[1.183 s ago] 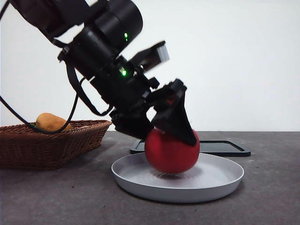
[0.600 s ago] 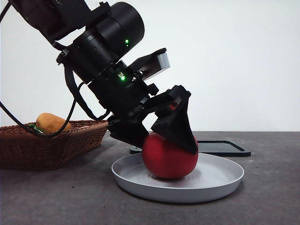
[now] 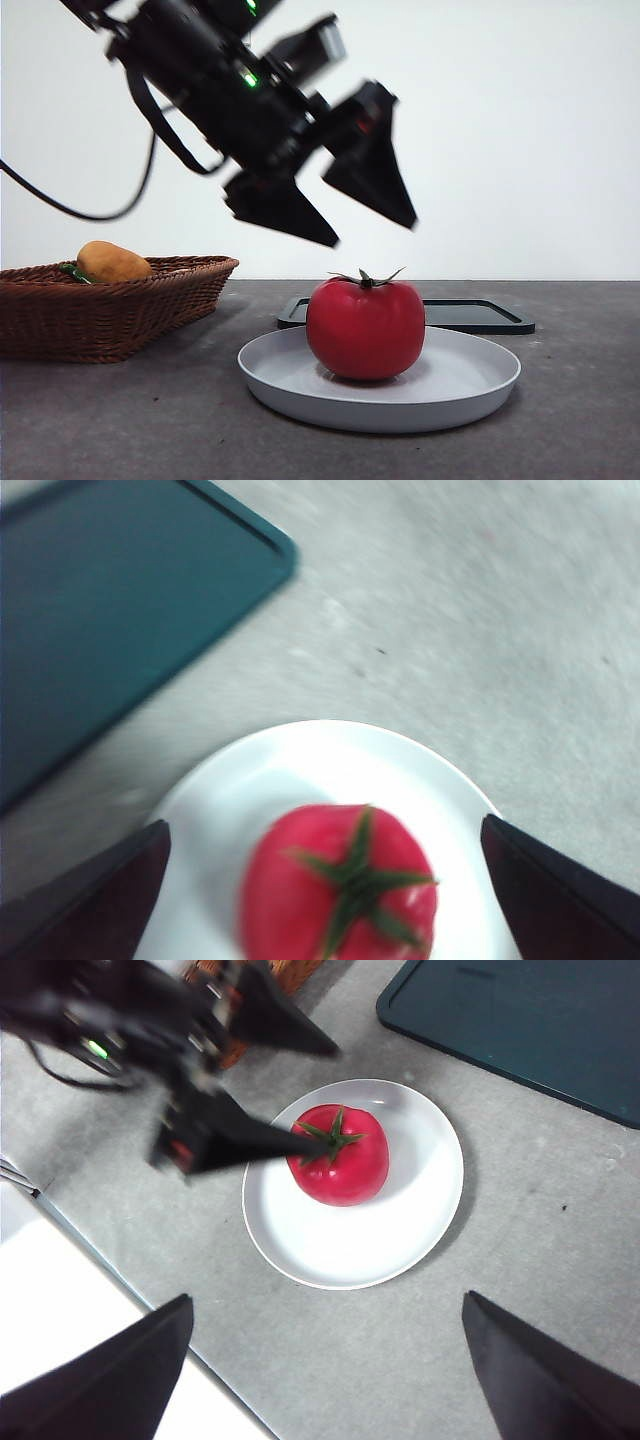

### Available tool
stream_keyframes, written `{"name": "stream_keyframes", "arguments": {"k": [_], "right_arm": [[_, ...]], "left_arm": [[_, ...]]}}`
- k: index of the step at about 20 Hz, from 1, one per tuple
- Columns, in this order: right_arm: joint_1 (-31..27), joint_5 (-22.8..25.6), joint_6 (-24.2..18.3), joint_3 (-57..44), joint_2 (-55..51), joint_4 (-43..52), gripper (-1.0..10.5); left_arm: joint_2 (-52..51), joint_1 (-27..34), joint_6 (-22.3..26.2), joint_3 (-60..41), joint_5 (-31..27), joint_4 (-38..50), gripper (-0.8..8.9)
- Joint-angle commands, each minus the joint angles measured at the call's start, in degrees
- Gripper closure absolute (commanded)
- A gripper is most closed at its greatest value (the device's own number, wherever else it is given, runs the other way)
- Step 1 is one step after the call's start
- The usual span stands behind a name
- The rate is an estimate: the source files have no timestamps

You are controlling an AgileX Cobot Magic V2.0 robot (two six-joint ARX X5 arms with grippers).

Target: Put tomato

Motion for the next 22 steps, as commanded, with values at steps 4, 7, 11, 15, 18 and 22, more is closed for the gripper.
{"name": "stream_keyframes", "arguments": {"k": [4,7,11,15,18,22], "right_arm": [[0.20,0.04,-0.24,1.03,0.48,0.55,5.2],[0.20,0.04,-0.26,1.03,0.48,0.66,5.2],[0.20,0.04,-0.24,1.03,0.48,1.97,5.2],[0.20,0.04,-0.24,1.03,0.48,3.61,5.2],[0.20,0.04,-0.24,1.03,0.50,3.78,5.2],[0.20,0.04,-0.24,1.03,0.50,3.76,5.2]], "left_arm": [[-11.04,4.42,-0.55,1.07,-0.07,-7.06,3.14],[-18.56,8.74,-0.55,1.07,-0.04,-12.46,3.14],[-27.17,15.85,-0.48,1.07,0.15,-21.38,3.14],[-33.03,23.37,-0.13,1.07,8.02,-31.34,3.14],[-36.68,25.59,0.20,1.07,14.64,-39.12,3.14],[-39.71,25.55,4.20,1.07,17.79,-51.19,3.15]]}}
